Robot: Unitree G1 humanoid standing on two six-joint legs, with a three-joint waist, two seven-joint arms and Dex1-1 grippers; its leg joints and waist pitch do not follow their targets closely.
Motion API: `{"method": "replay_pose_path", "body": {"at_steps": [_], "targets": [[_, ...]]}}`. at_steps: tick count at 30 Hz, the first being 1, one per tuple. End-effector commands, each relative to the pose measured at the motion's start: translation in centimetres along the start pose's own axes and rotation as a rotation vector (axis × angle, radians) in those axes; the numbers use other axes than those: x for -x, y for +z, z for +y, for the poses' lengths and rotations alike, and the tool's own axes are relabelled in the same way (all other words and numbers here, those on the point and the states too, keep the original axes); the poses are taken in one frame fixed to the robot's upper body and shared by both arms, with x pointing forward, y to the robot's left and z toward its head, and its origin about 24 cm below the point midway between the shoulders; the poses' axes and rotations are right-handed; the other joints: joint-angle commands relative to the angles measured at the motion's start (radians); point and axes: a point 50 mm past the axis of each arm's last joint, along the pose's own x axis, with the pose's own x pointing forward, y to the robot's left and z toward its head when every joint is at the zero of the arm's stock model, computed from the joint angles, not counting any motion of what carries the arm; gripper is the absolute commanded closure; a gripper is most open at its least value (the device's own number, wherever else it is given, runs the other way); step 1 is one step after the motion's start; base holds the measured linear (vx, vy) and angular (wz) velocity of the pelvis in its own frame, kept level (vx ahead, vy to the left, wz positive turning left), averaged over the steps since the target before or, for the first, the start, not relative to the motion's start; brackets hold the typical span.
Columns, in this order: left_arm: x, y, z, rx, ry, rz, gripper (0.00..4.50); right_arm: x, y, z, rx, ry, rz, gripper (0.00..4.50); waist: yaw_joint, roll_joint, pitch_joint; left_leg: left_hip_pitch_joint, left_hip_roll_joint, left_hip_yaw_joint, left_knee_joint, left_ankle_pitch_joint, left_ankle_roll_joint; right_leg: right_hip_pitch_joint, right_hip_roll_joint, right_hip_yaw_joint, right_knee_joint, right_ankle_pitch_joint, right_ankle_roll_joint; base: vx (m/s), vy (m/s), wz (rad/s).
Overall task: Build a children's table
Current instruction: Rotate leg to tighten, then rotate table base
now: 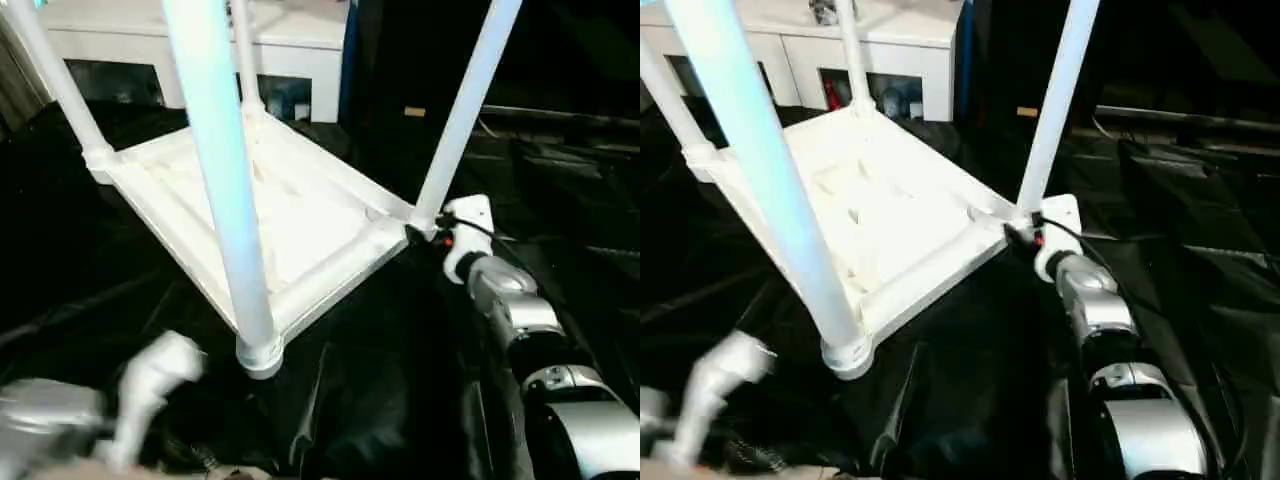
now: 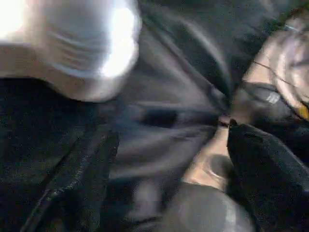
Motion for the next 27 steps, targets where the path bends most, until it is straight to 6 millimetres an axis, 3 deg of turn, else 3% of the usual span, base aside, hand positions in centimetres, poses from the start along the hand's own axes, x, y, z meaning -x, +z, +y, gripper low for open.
{"method": "replay_pose_path", "body": {"at_steps": [1, 4, 9, 12, 13, 16, 17, 20, 23, 27], "targets": [[1.1, 1.3, 1.3, -0.062, 0.097, -0.087, 0.17, 0.2, 0.0, 0.1, 0.028, 0.047, -0.009, 1.22, -0.003, 0.002, -0.057, 0.013, 0.031, -0.010, -0.067, -0.153, 0.027, 0.033, -0.041, 0.045, -0.062, -0.112, -0.231, 0.000, 0.000, 0.00], [1.7, 3.2, 1.9, -0.119, 0.115, -0.207, 0.03, 0.8, -1.1, 0.5, 0.068, 0.107, 0.016, 1.22, 0.002, 0.001, -0.058, 0.014, 0.031, -0.009, -0.066, -0.144, 0.032, 0.034, -0.043, 0.046, -0.060, -0.095, -0.242, 0.000, 0.000, 0.00], [0.7, 4.4, 2.3, -0.150, 0.076, -0.307, 0.03, 1.6, -2.3, 0.4, 0.087, 0.119, 0.038, 1.22, 0.005, -0.005, -0.059, 0.014, 0.033, -0.009, -0.067, -0.155, 0.024, 0.036, -0.044, 0.047, -0.059, -0.102, -0.244, 0.000, 0.000, 0.00], [-1.4, 5.4, 2.2, -0.166, 0.014, -0.381, 0.03, 2.0, -3.1, 0.4, 0.120, 0.059, 0.072, 1.22, 0.005, -0.013, -0.059, 0.013, 0.034, -0.008, -0.067, -0.150, 0.019, 0.037, -0.045, 0.049, -0.060, -0.120, -0.232, 0.000, 0.000, 0.00], [-1.8, 5.7, 2.2, -0.172, 0.003, -0.398, 0.03, 2.1, -3.2, 0.5, 0.120, 0.048, 0.074, 1.22, 0.009, -0.012, -0.058, 0.018, 0.034, -0.007, -0.066, -0.154, 0.013, 0.033, -0.047, 0.052, -0.063, -0.130, -0.227, 0.000, 0.000, 0.00], [-3.7, 6.8, 2.4, -0.199, 0.005, -0.458, 0.03, 2.0, -3.5, 1.4, 0.110, 0.053, 0.073, 1.22, 0.007, -0.016, -0.058, 0.014, 0.033, -0.009, -0.067, -0.174, 0.005, 0.035, -0.047, 0.052, -0.064, -0.152, -0.210, 0.000, 0.000, 0.00], [-4.3, 7.3, 2.4, -0.199, -0.005, -0.486, 0.03, 1.8, -3.7, 1.9, 0.104, 0.064, 0.077, 1.22, 0.006, -0.014, -0.059, 0.014, 0.034, -0.009, -0.067, -0.179, 0.003, 0.035, -0.049, 0.052, -0.065, -0.157, -0.208, 0.000, 0.000, 0.00], [-6.1, 8.8, 1.2, -0.153, -0.139, -0.586, 0.03, 1.1, -4.2, 3.9, 0.118, 0.129, 0.095, 1.22, 0.004, -0.018, -0.061, 0.010, 0.034, -0.011, -0.066, -0.170, -0.001, 0.037, -0.051, 0.052, -0.063, -0.149, -0.212, 0.000, 0.000, 0.00], [-7.1, 9.4, 0.2, -0.135, -0.223, -0.606, 0.03, 0.6, -4.2, 5.0, 0.129, 0.166, 0.103, 1.22, 0.002, -0.016, -0.063, 0.011, 0.034, -0.010, -0.064, -0.156, 0.008, 0.036, -0.047, 0.050, -0.058, -0.105, -0.230, 0.000, 0.000, 0.00], [-8.8, 9.8, -1.4, -0.135, -0.322, -0.595, 0.03, 0.1, -4.0, 6.4, 0.133, 0.196, 0.104, 1.22, 0.000, -0.016, -0.063, 0.010, 0.035, -0.011, -0.065, -0.151, 0.014, 0.039, -0.046, 0.049, -0.057, -0.092, -0.225, 0.000, 0.000, 0.00]]}}
